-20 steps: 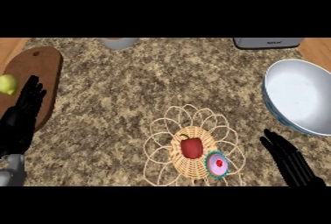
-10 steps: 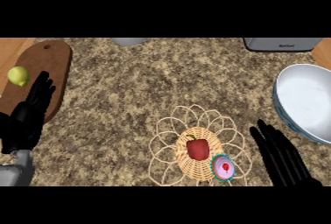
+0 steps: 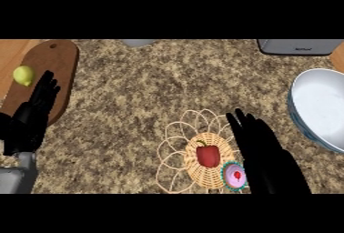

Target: Pick the bell pepper from the placemat and place it in the bowl

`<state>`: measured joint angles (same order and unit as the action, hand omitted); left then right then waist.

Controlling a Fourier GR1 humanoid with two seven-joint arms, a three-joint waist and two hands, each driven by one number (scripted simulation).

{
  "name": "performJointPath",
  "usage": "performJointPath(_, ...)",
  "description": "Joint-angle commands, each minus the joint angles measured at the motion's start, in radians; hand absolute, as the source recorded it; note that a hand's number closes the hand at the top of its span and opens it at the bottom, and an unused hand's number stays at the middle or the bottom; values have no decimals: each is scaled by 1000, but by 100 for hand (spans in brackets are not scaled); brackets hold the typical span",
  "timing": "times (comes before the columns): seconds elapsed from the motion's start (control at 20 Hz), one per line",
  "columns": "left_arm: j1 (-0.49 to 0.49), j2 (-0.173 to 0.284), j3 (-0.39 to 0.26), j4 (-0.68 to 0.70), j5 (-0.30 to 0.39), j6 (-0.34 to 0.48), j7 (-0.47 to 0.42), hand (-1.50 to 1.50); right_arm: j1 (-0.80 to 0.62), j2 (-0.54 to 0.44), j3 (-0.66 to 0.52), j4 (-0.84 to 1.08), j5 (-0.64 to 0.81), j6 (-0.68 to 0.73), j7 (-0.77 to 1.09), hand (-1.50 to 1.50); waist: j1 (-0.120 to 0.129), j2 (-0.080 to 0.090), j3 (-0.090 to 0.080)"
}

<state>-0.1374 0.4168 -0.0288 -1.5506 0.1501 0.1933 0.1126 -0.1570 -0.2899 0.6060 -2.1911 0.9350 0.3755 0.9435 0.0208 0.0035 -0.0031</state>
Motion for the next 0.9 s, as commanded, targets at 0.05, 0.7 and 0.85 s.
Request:
performJointPath(0.05,-64,-33,-14,17,-35,39,42,0,-155,113,-87,179,-123,184,76,-150,-9,2,2)
performJointPath(0.7,10,-58,-14,-2,-57,20,25,0,-137,207,-46,333,-111,346,161,-150,-19,-6,3)
performJointPath(0.85,-13,-27,31,-4,-47,-4,26,0,-207,201,-21,457,4,243,52,-150,-14,-4,3)
